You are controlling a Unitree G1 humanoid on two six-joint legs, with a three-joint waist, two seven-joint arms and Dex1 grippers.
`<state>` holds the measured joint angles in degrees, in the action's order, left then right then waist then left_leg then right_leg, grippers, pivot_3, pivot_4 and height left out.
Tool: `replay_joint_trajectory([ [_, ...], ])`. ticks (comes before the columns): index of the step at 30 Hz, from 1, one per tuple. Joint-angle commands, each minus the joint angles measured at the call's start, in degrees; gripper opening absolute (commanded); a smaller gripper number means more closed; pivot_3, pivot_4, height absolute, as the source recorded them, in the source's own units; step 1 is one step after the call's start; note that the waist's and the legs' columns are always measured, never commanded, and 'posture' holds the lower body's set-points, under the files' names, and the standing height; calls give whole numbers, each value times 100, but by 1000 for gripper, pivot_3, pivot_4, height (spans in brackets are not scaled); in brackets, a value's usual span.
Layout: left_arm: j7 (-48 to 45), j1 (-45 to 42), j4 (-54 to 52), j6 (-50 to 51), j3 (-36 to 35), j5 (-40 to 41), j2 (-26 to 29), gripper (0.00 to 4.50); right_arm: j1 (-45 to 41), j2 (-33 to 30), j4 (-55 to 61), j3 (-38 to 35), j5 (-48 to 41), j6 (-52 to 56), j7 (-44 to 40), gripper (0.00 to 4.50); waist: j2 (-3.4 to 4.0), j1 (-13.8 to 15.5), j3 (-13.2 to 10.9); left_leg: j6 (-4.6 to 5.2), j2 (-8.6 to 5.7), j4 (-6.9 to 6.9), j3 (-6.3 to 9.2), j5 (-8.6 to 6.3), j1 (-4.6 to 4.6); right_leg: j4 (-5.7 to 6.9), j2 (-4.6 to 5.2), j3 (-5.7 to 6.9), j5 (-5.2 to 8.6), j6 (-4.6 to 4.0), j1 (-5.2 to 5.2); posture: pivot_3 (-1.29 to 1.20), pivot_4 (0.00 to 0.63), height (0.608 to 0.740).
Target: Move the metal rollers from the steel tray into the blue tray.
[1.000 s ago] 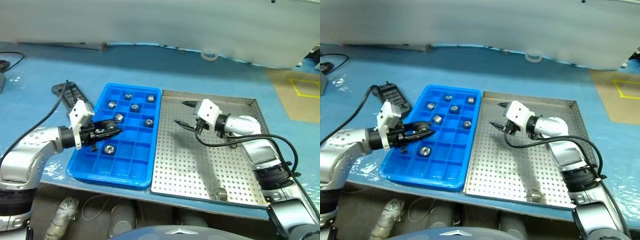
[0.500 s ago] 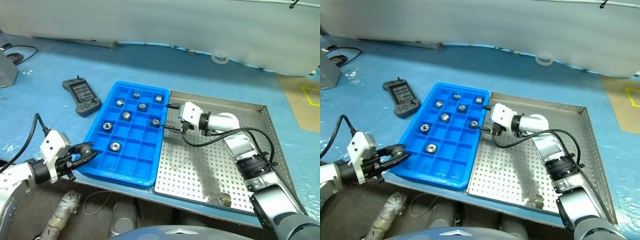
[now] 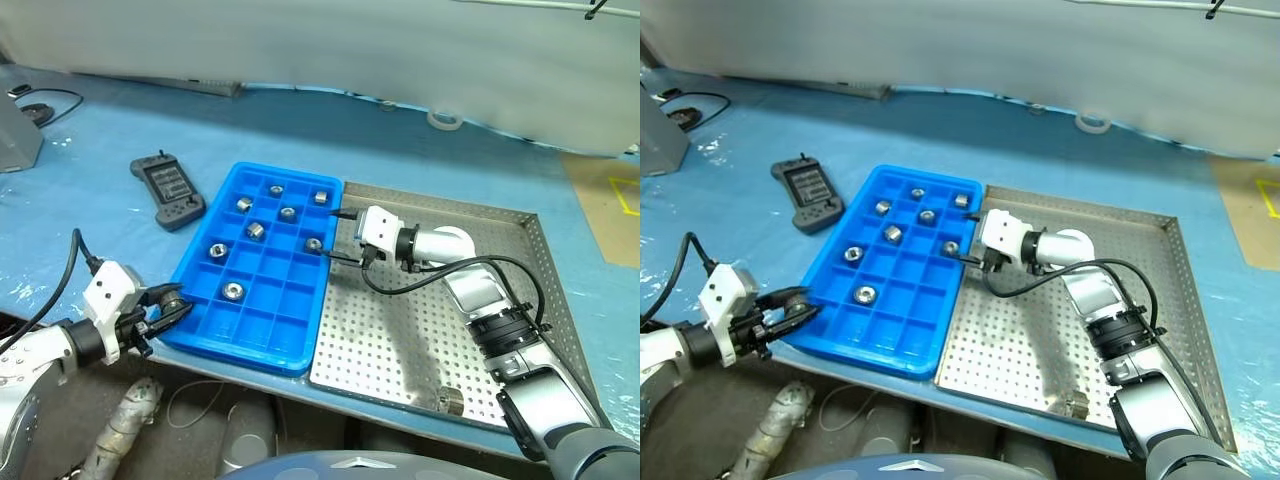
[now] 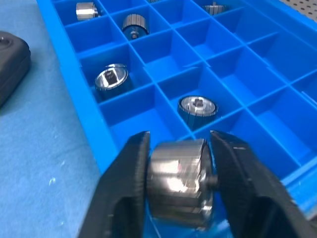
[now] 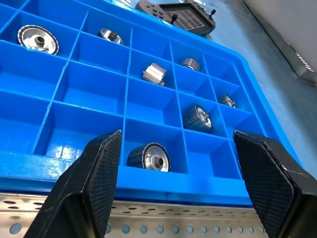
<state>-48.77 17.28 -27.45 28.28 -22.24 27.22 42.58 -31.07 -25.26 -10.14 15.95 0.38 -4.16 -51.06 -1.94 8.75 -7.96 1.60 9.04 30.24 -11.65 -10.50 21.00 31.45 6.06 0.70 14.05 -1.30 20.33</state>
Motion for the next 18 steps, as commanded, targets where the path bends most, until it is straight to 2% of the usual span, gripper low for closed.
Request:
replay_joint_trajectory([
  [1,-39,-33,-396,278,89,59,299,2846,55,-26,307,-152,-21,7,128,3754,-7,-7,3,-2,0,0,0,1,1,5,0,-1,0,0,-1,257,150,740],
  [5,126,-449,-488,794,32,443,415,2846,136,-49,365,-167,4,33,232,3754,-6,0,2,-10,8,1,1,6,0,15,-9,-1,0,0,-2,225,150,740],
  [11,160,-1413,-312,1073,329,736,434,2846,305,-78,598,-193,29,168,377,3754,-8,-10,4,-32,36,2,2,19,-13,16,-43,-9,0,0,-4,180,150,740],
  [13,249,-2015,-201,1242,506,976,297,2846,372,-151,705,-283,-17,285,401,3754,-7,-14,3,-44,49,6,1,26,-11,26,-57,-10,0,-1,-2,144,150,740],
  [16,526,-2884,175,1615,791,1490,-329,2846,498,-318,868,-447,59,410,548,3754,-3,-42,7,-60,58,11,2,37,-15,35,-70,-14,0,-2,-3,69,150,740],
  [18,437,-3127,424,1579,1145,1404,-561,2846,638,-410,1052,-555,44,526,626,3754,-12,-136,14,-65,57,15,1,39,-17,38,-74,-23,-2,-1,-15,18,150,740],
])
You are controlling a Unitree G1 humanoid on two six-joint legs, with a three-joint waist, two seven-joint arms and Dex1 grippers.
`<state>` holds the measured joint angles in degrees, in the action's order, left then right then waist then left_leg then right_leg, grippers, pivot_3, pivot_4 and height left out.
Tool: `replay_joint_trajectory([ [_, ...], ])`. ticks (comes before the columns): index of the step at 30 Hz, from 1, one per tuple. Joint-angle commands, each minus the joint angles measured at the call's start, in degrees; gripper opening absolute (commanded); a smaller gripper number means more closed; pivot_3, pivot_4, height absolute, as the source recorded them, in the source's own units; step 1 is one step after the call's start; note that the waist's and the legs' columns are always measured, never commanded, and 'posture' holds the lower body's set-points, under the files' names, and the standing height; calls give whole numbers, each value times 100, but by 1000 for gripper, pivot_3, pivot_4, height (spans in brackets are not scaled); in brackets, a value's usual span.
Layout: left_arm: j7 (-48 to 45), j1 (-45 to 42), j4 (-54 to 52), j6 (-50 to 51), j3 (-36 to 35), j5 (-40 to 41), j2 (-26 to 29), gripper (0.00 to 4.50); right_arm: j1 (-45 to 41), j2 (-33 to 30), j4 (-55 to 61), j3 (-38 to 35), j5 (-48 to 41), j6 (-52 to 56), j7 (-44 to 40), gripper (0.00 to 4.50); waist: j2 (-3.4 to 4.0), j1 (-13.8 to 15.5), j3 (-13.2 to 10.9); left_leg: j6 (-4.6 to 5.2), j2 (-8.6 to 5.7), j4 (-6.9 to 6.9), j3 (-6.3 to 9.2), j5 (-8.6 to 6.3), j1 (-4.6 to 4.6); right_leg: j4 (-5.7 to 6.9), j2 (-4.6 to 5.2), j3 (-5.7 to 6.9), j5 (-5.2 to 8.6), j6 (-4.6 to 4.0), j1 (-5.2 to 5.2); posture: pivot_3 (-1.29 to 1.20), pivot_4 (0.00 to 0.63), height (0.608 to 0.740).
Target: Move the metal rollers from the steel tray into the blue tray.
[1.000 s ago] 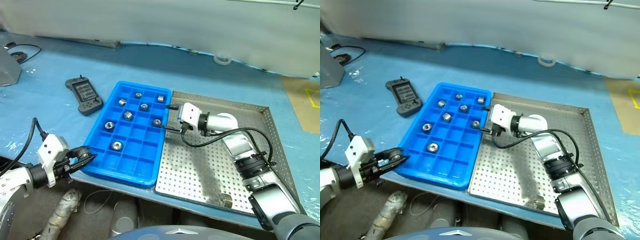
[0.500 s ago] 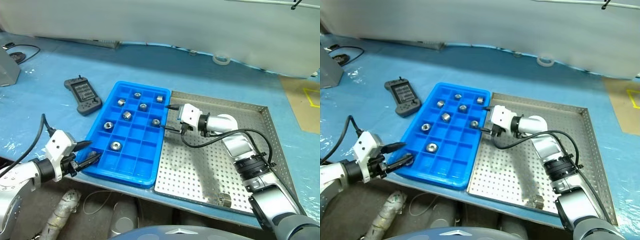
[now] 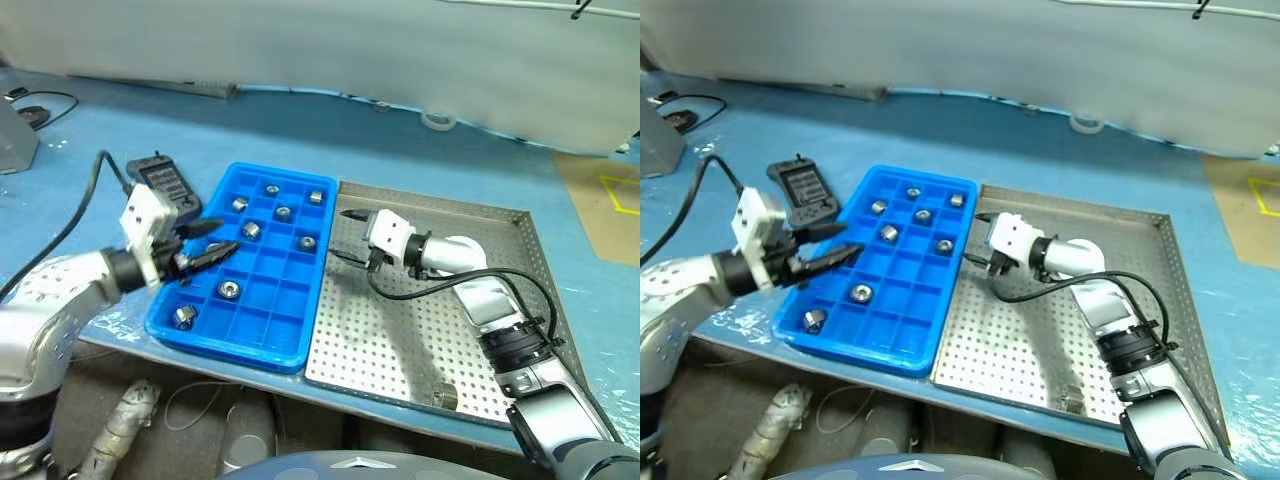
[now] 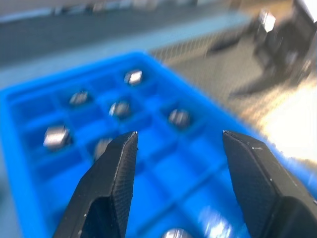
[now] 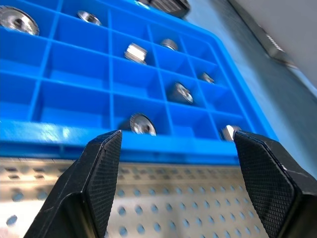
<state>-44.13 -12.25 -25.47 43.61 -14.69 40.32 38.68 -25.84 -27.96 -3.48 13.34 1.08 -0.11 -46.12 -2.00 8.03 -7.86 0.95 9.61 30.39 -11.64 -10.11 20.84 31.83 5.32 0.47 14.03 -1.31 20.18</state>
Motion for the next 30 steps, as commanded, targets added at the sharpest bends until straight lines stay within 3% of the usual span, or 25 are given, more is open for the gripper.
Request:
replay_joint_trajectory([
  [1,-118,-281,402,-49,609,-31,-262,2846,216,-180,531,-349,-46,208,170,3754,-13,-117,8,0,0,2,0,0,1,2,-2,-3,-1,1,-2,-1,150,740],
  [9,-864,-1898,2439,-1069,2026,-911,-1373,2846,1248,-674,1446,-1231,211,944,941,3754,-32,-429,25,1,8,6,-1,0,11,-11,-15,-21,-36,59,-2,-207,150,740],
  [17,-1837,-2413,3745,-2014,2600,-1469,-1889,2846,2786,-821,2820,-1925,203,1719,1306,3754,-6,-889,47,37,9,11,-15,-20,5,-29,-17,-44,-27,41,-9,-386,150,740],
  [25,-1997,-2619,4003,-2032,2608,-1539,-2334,2846,3196,-903,3041,-2136,316,1874,1531,3754,18,-1098,45,73,14,51,-29,-44,6,-54,-11,-49,-37,11,-21,-434,150,740],
  [30,-1847,-2604,3535,-1686,2636,-1506,-2375,2846,3121,-385,2567,-2563,-275,1957,1775,3754,25,-1162,47,85,12,61,-29,-52,9,-73,-8,-53,-43,1,-31,-429,150,740],
])
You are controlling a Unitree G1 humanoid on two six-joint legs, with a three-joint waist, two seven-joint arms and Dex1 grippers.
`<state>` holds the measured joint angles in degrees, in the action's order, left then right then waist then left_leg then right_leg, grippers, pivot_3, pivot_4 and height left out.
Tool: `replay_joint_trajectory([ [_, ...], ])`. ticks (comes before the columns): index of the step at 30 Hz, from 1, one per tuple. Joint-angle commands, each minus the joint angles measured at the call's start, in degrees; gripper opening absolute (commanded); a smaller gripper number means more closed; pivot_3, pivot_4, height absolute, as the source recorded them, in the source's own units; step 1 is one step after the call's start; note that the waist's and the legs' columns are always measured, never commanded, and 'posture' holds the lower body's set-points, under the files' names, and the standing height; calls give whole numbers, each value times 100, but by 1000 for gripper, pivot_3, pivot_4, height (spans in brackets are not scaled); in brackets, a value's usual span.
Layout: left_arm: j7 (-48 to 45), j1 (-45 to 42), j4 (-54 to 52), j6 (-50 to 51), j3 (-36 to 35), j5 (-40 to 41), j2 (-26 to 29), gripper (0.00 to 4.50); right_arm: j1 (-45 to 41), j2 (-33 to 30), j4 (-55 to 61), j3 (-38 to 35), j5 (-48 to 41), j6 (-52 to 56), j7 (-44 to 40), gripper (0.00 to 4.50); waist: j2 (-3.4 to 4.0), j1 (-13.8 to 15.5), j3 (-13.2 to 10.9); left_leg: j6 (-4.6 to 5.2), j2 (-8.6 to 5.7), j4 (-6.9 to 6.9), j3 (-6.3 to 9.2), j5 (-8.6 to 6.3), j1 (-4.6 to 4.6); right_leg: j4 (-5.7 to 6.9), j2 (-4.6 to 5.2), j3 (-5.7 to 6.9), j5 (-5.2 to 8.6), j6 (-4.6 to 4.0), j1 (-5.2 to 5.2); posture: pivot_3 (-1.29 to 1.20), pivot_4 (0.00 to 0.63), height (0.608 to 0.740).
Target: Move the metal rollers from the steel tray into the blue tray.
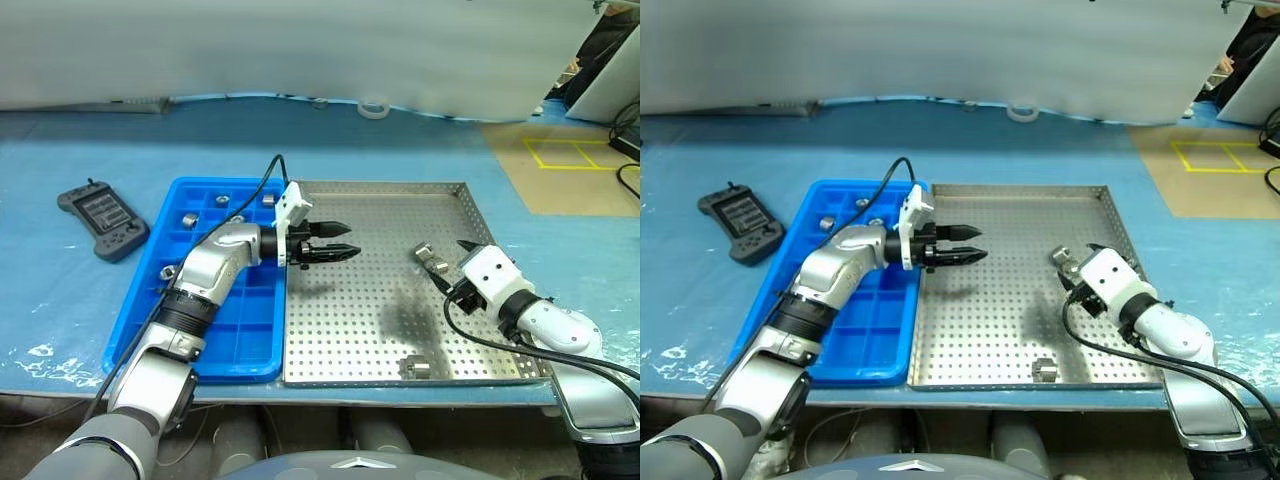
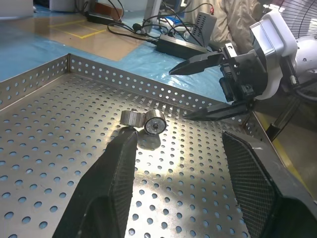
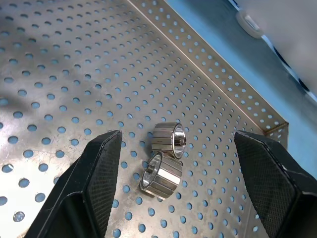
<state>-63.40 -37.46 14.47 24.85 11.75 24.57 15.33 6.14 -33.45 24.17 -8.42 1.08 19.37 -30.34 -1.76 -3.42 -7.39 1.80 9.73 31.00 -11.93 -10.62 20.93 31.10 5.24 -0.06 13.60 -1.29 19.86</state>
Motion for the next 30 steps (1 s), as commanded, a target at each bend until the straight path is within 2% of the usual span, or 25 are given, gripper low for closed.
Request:
replay_joint_trajectory([
  [1,125,-77,-543,275,-21,82,-42,2846,-84,200,-281,-428,-302,-5,222,3754,6,-29,1,6,-2,1,-1,-4,5,-4,1,0,-1,-2,1,-429,150,740],
  [5,521,37,-1232,909,-144,266,-21,2846,-112,424,-508,-527,-641,68,214,3754,14,-53,2,33,-5,2,-5,-12,20,-12,5,1,-6,-10,6,-413,150,740],
  [11,952,242,-2029,1633,-323,617,91,2846,-285,407,-761,-295,-671,-19,89,3754,36,-49,-1,52,-3,-1,-5,-10,19,-12,6,8,-6,-11,5,-375,150,740],
  [17,1227,269,-2194,1846,-434,723,199,2846,-542,366,-1405,-182,-594,-227,57,3754,45,-16,-6,28,-6,8,-5,-18,15,-26,7,6,-6,-13,-8,-333,150,740],
  [25,1532,80,-2185,2027,-403,784,20,2846,-560,392,-1983,-6,-588,-501,-29,3754,46,27,-6,32,-9,2,-5,-19,22,-26,10,6,-7,-14,0,-301,150,740],
  [28,1671,165,-2367,2106,-343,787,-34,2880,-569,403,-1971,64,-618,-587,-81,3112,46,48,-6,36,-9,1,-5,-19,22,-26,10,6,-8,-14,0,-301,150,740],
  [30,1711,304,-2531,2127,-314,805,-15,2880,-591,413,-1920,126,-602,-612,-89,2447,46,71,-6,36,-9,1,-5,-19,22,-26,10,6,-8,-14,0,-303,150,740],
])
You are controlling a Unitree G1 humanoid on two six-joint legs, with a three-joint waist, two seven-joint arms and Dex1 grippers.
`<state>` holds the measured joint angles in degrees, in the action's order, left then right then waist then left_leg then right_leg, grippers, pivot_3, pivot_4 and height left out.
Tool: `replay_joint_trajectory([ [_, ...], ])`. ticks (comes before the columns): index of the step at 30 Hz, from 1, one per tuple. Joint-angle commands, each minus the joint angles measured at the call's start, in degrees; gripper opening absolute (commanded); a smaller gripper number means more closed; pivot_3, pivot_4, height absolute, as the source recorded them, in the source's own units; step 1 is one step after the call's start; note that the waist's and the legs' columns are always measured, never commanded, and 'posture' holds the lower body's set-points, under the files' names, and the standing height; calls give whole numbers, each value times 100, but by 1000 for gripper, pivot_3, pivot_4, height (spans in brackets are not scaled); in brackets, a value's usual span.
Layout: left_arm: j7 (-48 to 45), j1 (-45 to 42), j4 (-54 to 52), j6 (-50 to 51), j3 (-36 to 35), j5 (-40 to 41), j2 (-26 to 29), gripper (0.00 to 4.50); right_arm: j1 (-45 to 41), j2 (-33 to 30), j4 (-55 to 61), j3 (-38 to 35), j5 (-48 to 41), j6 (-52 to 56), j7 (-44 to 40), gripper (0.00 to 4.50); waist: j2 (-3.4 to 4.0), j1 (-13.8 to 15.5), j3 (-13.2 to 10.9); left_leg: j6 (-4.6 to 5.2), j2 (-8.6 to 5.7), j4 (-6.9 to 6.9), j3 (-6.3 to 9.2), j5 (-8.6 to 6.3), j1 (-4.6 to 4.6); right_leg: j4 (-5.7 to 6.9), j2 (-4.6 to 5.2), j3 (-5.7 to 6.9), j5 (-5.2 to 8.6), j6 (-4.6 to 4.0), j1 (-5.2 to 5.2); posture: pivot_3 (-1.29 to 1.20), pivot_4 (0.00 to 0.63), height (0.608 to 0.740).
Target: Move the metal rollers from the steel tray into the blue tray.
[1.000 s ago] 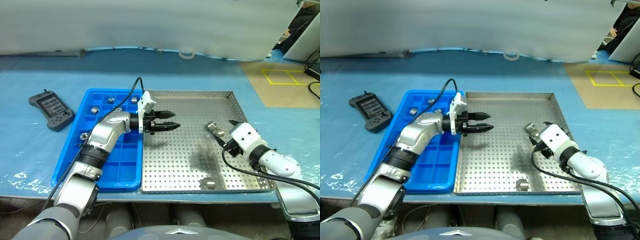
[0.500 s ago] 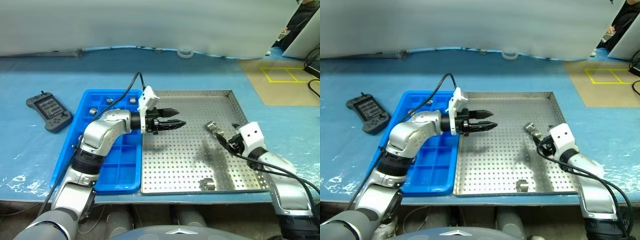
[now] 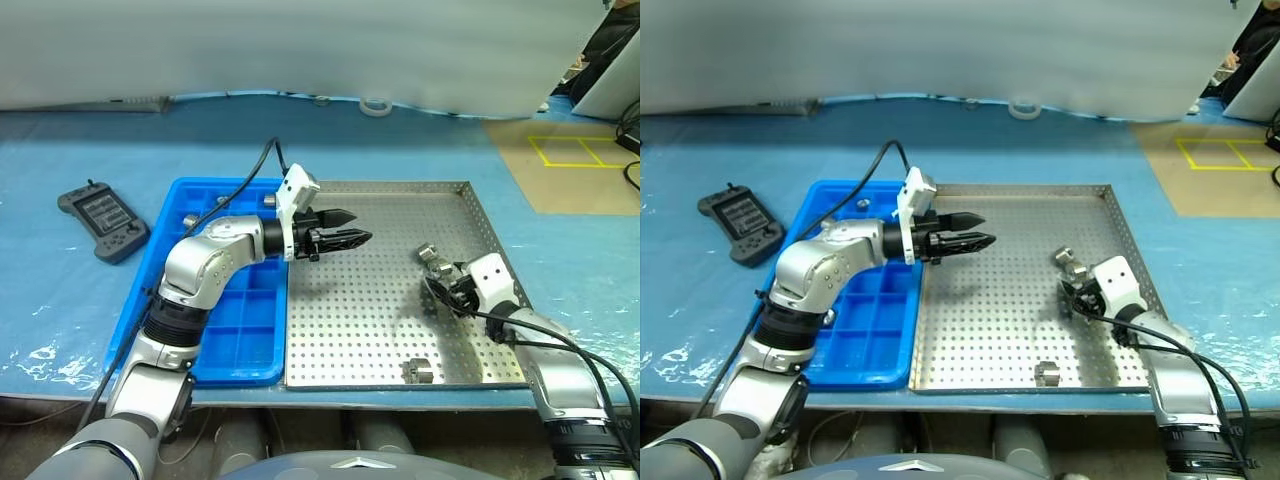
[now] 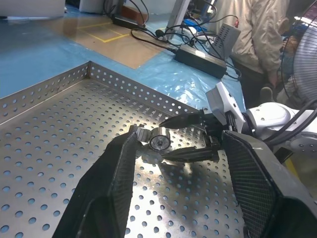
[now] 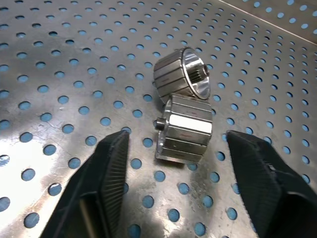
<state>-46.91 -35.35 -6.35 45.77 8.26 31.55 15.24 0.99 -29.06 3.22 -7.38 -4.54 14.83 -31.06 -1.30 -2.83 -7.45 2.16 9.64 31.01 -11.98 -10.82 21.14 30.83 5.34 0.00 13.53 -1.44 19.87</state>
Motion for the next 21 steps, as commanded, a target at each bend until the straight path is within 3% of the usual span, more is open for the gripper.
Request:
replay_joint_trajectory([
  [1,13,185,-489,4,20,115,59,2880,-88,-20,198,45,-19,-147,5,2171,0,21,0,0,0,0,0,0,0,0,0,0,0,0,-1,-305,150,740],
  [4,-294,410,-414,-189,-110,130,353,2880,-76,-29,357,107,-31,-84,3,1235,2,34,-1,-3,2,0,-1,-1,-4,-1,-1,1,0,0,-2,-310,150,740],
  [11,-824,619,36,-730,-175,79,720,2880,53,-73,654,194,55,50,81,1230,9,81,-5,-10,0,-2,0,2,-4,-4,-3,-1,1,1,1,-324,150,740],
  [18,-668,87,393,-647,81,-58,311,2880,-162,-91,1641,-70,-719,896,-162,1230,11,67,-6,-10,-5,-3,-1,3,2,-4,1,-6,0,0,3,-336,150,740],
  [21,-509,-119,503,-612,131,-100,92,2880,-313,-351,2323,139,-877,1166,-465,1230,12,44,-7,-9,0,-3,-2,2,-2,-2,0,-5,0,1,3,-340,150,740],
])
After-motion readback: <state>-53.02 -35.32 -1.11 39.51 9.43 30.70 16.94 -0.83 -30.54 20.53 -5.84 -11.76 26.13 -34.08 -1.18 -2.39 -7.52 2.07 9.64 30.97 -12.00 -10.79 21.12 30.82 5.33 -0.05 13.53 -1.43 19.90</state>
